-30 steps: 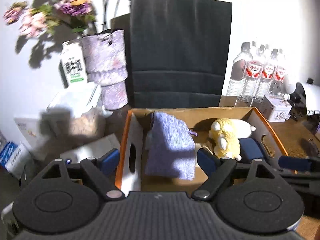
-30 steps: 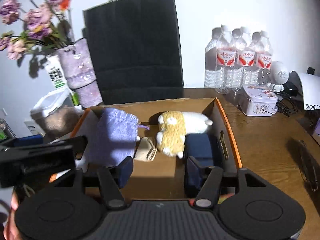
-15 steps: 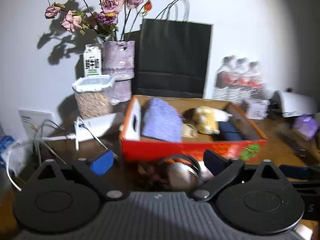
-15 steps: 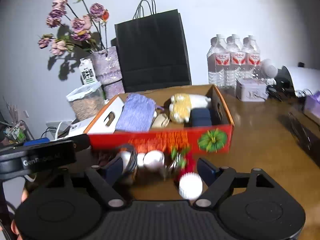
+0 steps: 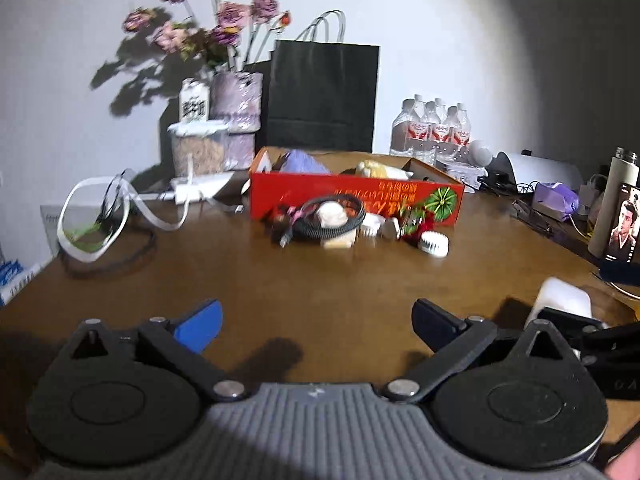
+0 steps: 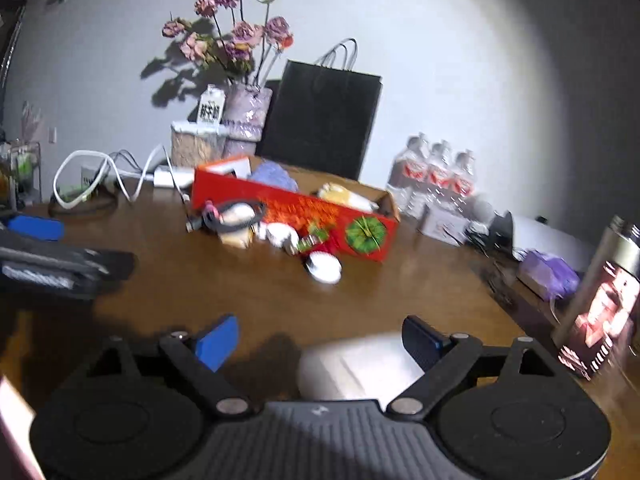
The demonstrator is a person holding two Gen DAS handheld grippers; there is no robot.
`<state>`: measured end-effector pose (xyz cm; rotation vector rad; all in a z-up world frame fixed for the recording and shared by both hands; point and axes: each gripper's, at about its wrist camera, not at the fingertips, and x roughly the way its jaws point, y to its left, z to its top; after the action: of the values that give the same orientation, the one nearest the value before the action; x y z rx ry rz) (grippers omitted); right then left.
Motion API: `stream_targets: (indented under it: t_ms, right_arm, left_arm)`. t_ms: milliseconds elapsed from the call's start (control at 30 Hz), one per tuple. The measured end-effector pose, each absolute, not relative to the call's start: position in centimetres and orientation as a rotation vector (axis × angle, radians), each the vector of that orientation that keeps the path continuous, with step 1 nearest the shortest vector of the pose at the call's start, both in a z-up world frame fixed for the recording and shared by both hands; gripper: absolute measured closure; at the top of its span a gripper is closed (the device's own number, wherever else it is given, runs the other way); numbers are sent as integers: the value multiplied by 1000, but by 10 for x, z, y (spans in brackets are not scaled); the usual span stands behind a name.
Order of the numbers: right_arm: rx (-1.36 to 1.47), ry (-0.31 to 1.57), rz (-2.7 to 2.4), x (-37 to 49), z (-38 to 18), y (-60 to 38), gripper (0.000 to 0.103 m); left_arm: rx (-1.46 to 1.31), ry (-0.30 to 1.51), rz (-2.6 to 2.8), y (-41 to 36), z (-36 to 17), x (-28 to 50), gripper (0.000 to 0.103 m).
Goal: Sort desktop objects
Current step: 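Move the right gripper to the white plastic container and grasp it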
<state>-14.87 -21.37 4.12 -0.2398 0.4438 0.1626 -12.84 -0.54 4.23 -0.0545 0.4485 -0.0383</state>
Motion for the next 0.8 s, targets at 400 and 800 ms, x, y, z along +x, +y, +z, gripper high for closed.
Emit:
stream_targets:
  t_ms: [400, 800]
  right_arm:
    - [15, 631, 142, -95, 13, -244, 13]
    - [-71, 638, 136, -42, 14, -233, 39]
  left_arm:
    - [-38, 537, -36, -4, 29, -98, 0]
    - [69, 511, -176, -41, 43, -38, 2]
